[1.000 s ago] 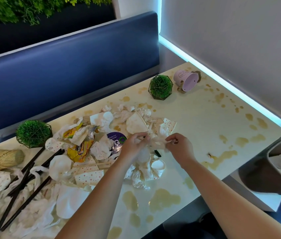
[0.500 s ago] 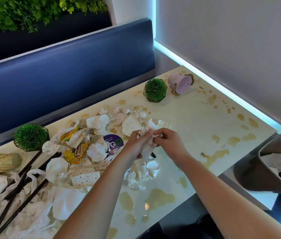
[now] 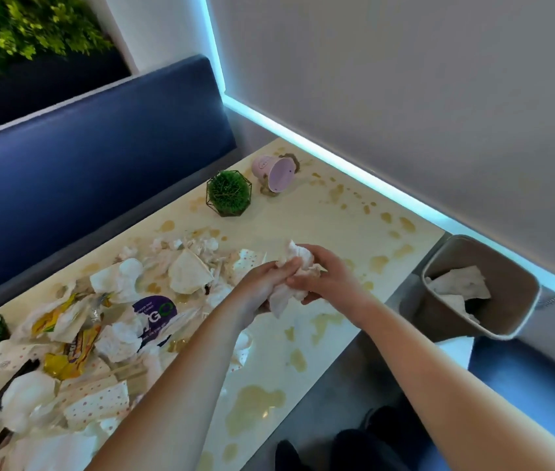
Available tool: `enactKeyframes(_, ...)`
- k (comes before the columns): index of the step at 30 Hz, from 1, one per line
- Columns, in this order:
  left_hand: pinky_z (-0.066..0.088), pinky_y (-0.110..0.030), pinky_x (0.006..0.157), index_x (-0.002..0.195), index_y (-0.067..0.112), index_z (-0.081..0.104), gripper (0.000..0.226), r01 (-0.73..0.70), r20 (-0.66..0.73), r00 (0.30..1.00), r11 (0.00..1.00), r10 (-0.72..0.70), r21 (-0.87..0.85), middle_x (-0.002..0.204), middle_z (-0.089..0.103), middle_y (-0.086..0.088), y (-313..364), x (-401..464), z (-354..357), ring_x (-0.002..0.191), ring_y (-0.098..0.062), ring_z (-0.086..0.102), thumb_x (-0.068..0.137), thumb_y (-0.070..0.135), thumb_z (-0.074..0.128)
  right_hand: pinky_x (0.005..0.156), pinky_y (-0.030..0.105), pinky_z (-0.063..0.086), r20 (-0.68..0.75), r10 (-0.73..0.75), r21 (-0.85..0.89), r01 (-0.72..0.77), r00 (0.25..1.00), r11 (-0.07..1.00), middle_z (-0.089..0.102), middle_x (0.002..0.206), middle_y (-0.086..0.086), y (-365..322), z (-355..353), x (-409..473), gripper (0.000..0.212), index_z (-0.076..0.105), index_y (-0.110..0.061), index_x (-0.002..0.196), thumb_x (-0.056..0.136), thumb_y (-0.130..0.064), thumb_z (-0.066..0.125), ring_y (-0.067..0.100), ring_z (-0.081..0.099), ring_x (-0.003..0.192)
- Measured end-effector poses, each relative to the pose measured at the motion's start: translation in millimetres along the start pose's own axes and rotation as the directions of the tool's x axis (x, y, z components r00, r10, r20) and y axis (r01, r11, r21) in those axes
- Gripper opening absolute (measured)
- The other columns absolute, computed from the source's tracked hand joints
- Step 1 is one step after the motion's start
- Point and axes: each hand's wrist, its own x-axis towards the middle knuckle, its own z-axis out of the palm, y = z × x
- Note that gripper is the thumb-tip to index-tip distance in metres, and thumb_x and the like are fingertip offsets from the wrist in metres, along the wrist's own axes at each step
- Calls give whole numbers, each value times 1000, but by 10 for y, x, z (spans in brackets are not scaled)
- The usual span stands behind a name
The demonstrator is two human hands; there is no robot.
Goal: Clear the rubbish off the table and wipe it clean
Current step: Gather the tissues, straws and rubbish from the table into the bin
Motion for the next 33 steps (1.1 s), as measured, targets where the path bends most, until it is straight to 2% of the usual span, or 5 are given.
enactKeyframes(8, 48, -31, 73, 106, 30, 68, 39, -34, 6, 999, 998, 34, 49, 97, 73, 0, 304, 437, 771, 79, -15, 64, 83, 61, 63, 67, 29, 58, -196, 62, -56, -74, 979, 996, 68, 87, 5, 131, -808, 36, 12, 61, -12, 106, 97, -8, 54, 20, 66, 76)
enactKeyframes(18, 50, -35, 83, 114, 15, 55, 45, -3, 6, 1000, 978, 2, 207, 101, 56, -6, 639, 1223, 2130, 93, -22, 58, 97, 54, 43, 65, 15, 43, -553, 128, -62, -194, 823, 979, 56, 103, -8, 335, -2240, -149, 29, 44, -20, 122, 97, -21, 59, 2, 56, 86)
enactKeyframes(23, 58, -45, 80, 90, 17, 51, 27, -18, 21, 1000, 977, 14, 211, 110, 49, -9, 718, 1517, 2885, 91, -24, 56, 65, 23, 59, 62, 21, 43, -727, 183, 12, -253, 662, 967, 58, 96, -4, 505, -2883, -306, 33, 46, -18, 112, 90, -27, 69, 9, 58, 82)
enactKeyframes(27, 54, -32, 76, 106, 24, 39, 38, -35, 16, 999, 917, 31, 397, 116, 38, 0, 602, 1716, 3356, 95, -17, 52, 83, 4, 62, 65, 23, 43, -762, 218, 37, -295, 610, 955, 55, 94, -5, 678, -3265, -380, 30, 48, -15, 109, 89, -24, 68, 6, 55, 78)
enactKeyframes(33, 44, -22, 68, 102, 24, 40, 35, -133, 44, 991, 828, 130, 545, 101, 49, 4, 348, 1905, 3593, 84, -10, 53, 86, 30, 70, 69, 23, 38, -785, 193, -64, -386, 589, 920, 43, 111, -1, 901, -3531, -327, 24, 51, -18, 104, 86, -22, 67, 15, 52, 87)
